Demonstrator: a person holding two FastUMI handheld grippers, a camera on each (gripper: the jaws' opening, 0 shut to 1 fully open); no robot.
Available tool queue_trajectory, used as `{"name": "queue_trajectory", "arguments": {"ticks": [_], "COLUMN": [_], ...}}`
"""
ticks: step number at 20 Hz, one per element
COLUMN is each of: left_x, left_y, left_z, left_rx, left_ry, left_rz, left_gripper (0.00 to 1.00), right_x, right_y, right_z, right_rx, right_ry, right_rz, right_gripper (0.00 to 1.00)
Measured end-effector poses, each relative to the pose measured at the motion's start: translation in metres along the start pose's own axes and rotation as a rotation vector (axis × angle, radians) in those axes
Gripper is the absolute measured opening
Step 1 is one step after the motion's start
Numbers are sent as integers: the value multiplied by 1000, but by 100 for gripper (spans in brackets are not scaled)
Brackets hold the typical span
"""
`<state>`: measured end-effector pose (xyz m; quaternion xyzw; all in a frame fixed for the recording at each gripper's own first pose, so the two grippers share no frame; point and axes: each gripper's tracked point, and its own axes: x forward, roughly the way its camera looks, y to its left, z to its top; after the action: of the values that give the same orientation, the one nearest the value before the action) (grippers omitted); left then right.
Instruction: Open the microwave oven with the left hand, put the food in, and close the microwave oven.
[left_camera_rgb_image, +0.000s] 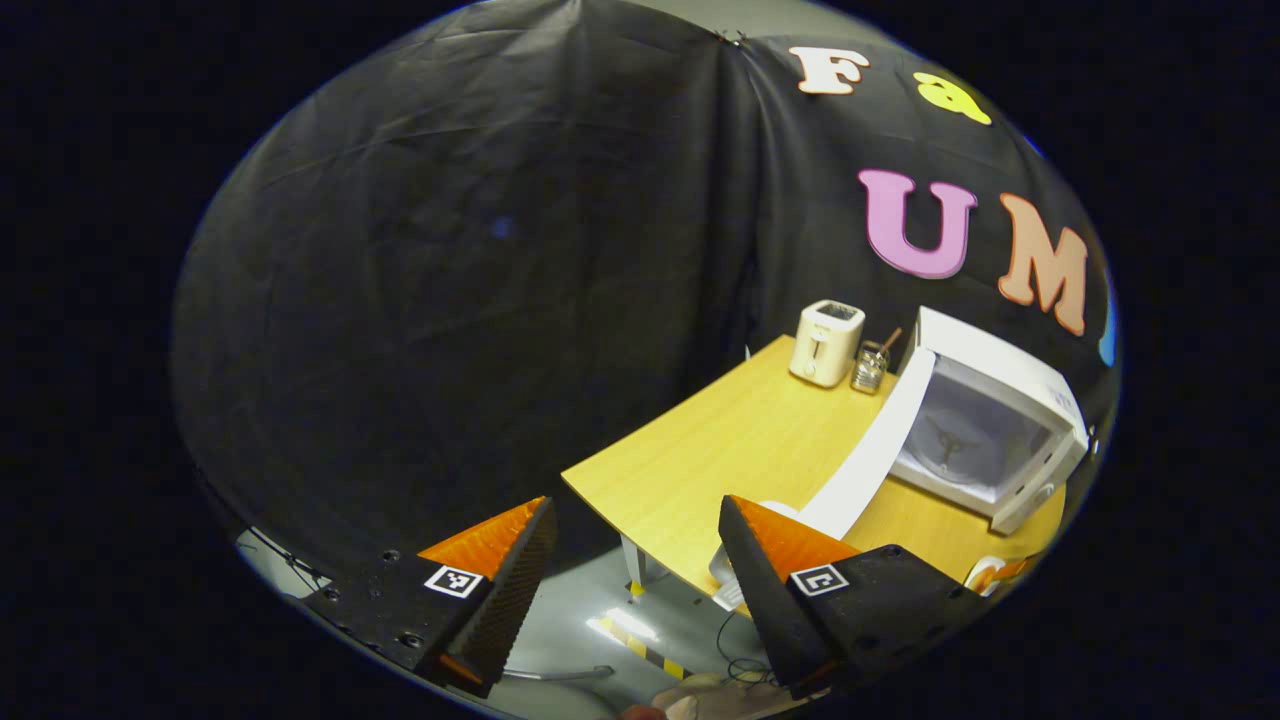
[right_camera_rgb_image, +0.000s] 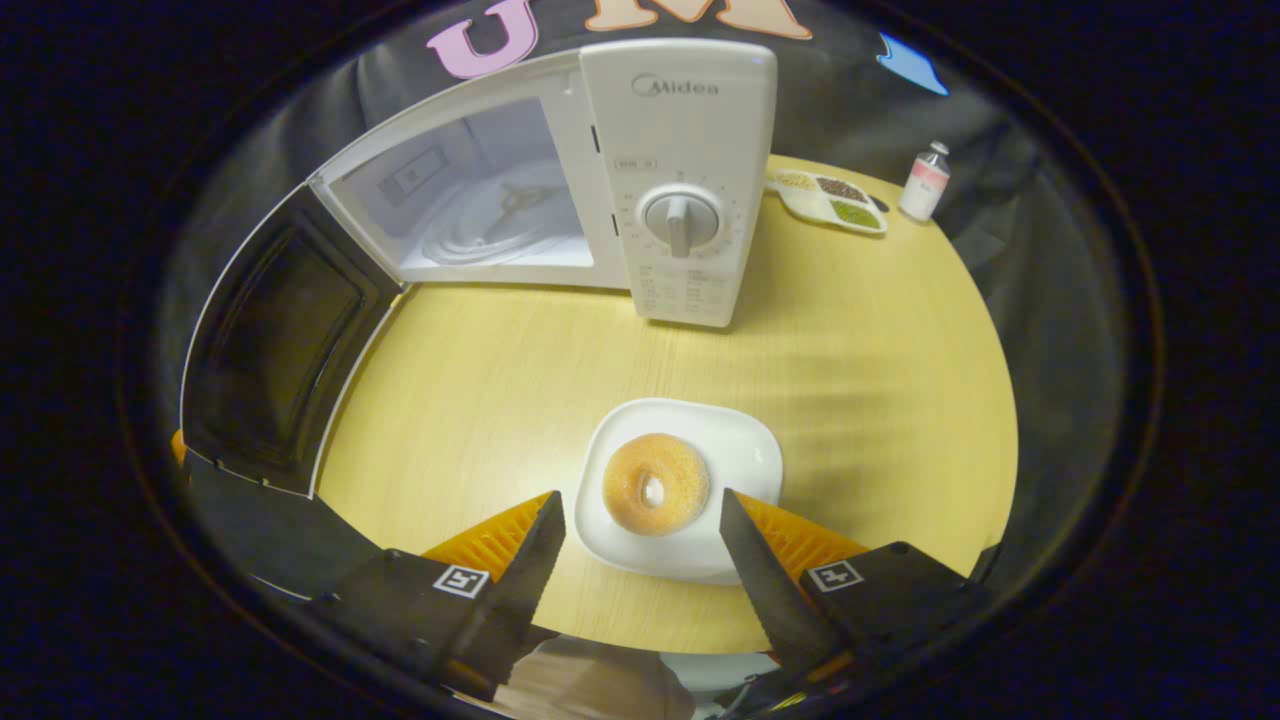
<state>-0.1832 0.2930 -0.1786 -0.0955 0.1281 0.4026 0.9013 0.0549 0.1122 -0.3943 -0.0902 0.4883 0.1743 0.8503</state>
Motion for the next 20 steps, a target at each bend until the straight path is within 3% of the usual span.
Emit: {"name": "queue_trajectory", "arguments": {"ticks": [1, 2, 5, 6, 7, 10, 11, 13, 14, 15, 18, 19, 20], "left_x": [-6, -13, -38, -44, -45, -50, -50, -51, -49, -47, -34, -26, -9], "left_y": [1, -1, -8, -10, -12, -17, -21, -21, -22, -25, -37, -40, -49], "left_z": [10, 19, 37, 40, 41, 49, 49, 48, 49, 50, 50, 52, 58], "left_rx": [-18, -35, -69, -62, -53, -37, -35, -32, -27, -25, 1, 20, 38], "left_ry": [-37, -67, -128, -136, -143, -158, -157, -153, -151, -150, -137, -137, -137], "left_rz": [28, 45, 63, 67, 71, 79, 74, 50, 34, 16, -64, -87, -110], "left_gripper": [93, 96, 95, 95, 95, 95, 92, 95, 95, 95, 95, 95, 93], "right_x": [6, 11, 23, 28, 32, 41, 43, 46, 49, 51, 54, 56, 56], "right_y": [-3, -5, -7, -6, -6, -8, -8, -11, -11, -11, -11, -7, -7], "right_z": [-1, -2, -5, -5, -6, -11, -11, -14, -15, -16, -19, -20, -21], "right_rx": [-17, -36, -72, -86, -98, -121, -126, -128, -121, -108, -70, -50, -31], "right_ry": [20, 38, 74, 77, 84, 101, 100, 103, 102, 99, 87, 88, 86], "right_rz": [3, 4, 13, 15, 9, -22, -26, -48, -58, -65, -98, -103, -122], "right_gripper": [94, 99, 99, 94, 99, 99, 93, 93, 99, 94, 94, 98, 89]}}
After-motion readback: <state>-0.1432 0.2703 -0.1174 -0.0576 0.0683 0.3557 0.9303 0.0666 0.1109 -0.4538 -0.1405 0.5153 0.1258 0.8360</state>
